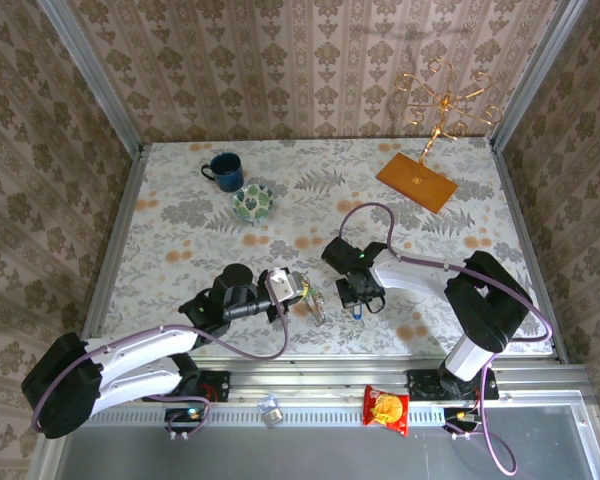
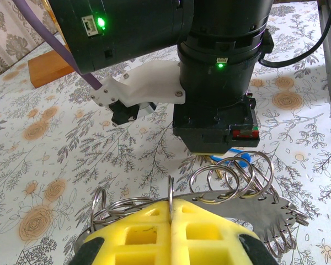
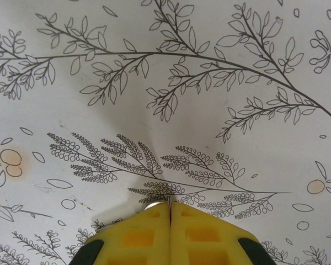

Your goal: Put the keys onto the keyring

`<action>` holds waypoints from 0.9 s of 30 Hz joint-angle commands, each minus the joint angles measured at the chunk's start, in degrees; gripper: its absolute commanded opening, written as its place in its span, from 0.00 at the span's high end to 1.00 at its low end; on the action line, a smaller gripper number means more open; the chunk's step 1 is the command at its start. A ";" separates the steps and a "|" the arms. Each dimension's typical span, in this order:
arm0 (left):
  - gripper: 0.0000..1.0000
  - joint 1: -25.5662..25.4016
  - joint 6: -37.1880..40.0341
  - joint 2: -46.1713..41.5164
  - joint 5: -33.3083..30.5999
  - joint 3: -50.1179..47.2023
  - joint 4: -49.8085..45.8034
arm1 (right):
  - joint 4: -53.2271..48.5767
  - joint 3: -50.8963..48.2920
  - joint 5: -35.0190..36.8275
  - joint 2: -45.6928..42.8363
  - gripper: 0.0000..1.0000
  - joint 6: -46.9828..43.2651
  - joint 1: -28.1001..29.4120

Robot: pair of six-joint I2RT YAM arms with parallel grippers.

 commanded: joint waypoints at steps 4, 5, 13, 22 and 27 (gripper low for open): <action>1.00 -0.48 1.08 -0.90 0.15 1.08 0.66 | -2.89 1.64 2.18 -0.35 1.00 -1.02 -0.26; 1.00 -0.48 1.08 -0.98 0.08 1.08 0.62 | -2.84 1.57 2.18 -0.81 1.00 -1.33 -0.26; 1.00 -0.44 0.47 -1.46 -0.29 1.08 0.36 | 3.17 -3.74 -2.07 -12.80 1.00 -8.68 -0.26; 1.00 -0.91 -6.02 -1.53 -0.80 2.44 0.27 | 14.95 -12.26 -14.49 -35.19 1.00 -24.74 -0.53; 1.00 -1.79 -10.14 -1.99 -1.90 4.19 -3.08 | 17.45 -12.62 -20.38 -38.98 1.00 -31.02 -0.60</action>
